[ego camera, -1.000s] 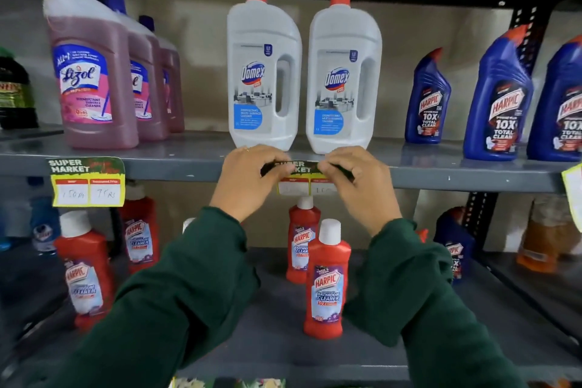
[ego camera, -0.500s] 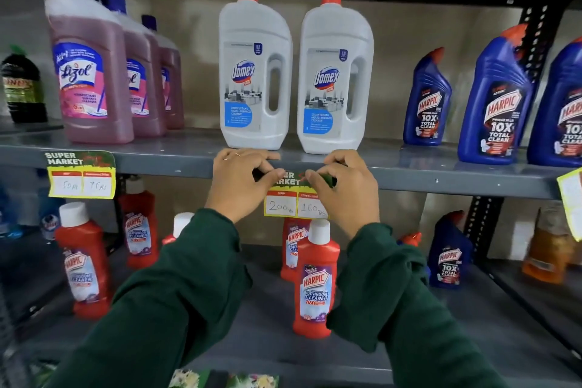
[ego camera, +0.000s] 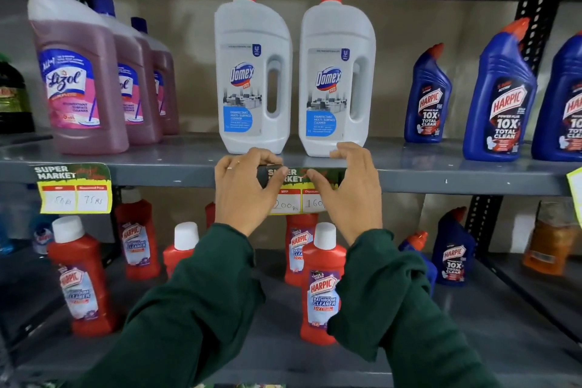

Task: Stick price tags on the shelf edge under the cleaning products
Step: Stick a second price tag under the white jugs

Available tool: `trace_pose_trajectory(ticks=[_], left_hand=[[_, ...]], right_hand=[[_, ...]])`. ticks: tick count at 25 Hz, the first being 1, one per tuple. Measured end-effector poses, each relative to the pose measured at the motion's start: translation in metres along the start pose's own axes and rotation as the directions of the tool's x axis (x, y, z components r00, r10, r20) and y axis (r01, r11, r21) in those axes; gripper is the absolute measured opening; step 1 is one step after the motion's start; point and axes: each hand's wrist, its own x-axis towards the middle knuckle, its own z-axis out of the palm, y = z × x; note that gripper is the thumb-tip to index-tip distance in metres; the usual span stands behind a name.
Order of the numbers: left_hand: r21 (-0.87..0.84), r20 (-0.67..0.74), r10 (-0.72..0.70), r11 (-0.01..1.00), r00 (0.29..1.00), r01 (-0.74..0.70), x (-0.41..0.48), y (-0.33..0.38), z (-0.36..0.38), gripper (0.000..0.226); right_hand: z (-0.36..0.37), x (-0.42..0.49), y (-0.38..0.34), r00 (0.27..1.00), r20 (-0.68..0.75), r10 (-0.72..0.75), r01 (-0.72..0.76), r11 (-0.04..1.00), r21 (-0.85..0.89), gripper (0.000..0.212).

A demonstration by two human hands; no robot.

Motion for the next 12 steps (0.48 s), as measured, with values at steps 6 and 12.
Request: trace_pose_trajectory(ticks=[6,12], left_hand=[[0.268,-0.045,0.141,0.955,0.989,-0.124,-0.001,-0.003,0.011,0.036],[0.207,-0.027,0.162,0.966,0.986,-0.153,0.002,-0.009,0.009,0.029]], right_hand=[[0.02,-0.003,0.005,0.99,-0.069,-0.123,0.096,0.946,-0.311,0.05],[0.011,0.0,0.008,0.999,-0.039,-0.035,0.028,0.988,-0.154,0.022]])
